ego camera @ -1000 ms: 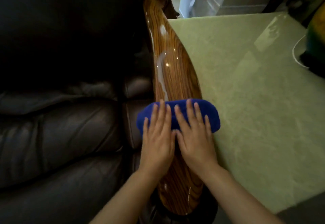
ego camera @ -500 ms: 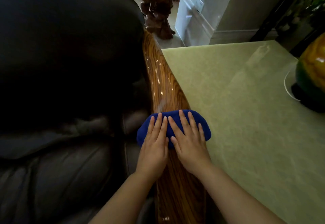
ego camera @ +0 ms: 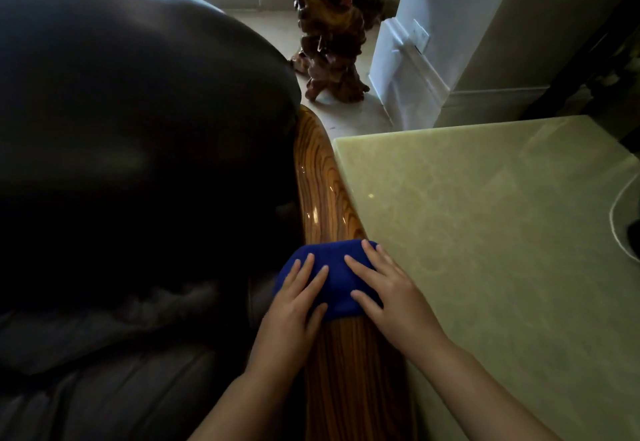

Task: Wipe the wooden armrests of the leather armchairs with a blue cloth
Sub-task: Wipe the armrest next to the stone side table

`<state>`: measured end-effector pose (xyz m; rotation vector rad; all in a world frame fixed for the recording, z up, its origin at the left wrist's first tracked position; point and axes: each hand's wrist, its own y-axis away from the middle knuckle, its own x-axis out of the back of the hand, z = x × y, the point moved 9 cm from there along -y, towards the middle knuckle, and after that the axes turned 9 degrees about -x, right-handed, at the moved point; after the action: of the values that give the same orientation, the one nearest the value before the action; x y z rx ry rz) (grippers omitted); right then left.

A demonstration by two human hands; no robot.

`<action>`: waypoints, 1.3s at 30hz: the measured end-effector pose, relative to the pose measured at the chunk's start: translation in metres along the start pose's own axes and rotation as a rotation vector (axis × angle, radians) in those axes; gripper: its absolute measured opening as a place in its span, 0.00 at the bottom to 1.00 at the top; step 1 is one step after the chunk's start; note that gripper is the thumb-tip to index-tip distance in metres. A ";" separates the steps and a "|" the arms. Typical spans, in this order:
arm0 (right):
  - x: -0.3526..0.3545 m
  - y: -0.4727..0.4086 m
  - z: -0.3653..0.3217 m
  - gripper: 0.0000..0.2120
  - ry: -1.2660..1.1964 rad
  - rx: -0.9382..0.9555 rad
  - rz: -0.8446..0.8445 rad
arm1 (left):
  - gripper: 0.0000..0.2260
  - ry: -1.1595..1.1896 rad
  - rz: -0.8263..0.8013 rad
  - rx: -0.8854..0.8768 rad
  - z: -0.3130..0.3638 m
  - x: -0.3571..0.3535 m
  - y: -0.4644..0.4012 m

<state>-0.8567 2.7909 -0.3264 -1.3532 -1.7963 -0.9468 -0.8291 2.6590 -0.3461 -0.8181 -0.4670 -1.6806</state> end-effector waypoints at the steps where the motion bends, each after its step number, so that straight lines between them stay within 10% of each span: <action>1: -0.001 -0.004 -0.001 0.26 0.006 0.000 -0.010 | 0.26 0.012 -0.012 -0.001 -0.002 0.000 -0.004; 20: 0.032 -0.161 -0.015 0.24 -0.059 -0.147 0.011 | 0.23 -0.023 0.156 0.126 -0.036 0.055 -0.147; 28: 0.048 -0.137 -0.046 0.15 0.203 -0.098 -0.014 | 0.12 -0.185 -0.054 0.121 -0.015 0.073 -0.148; 39: 0.101 -0.026 -0.160 0.13 -0.027 -0.042 -0.157 | 0.12 -0.050 -0.009 0.252 0.045 0.197 -0.025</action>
<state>-0.8892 2.6954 -0.1640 -1.2696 -1.9359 -1.0587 -0.8610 2.5625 -0.1692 -0.6741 -0.7022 -1.5740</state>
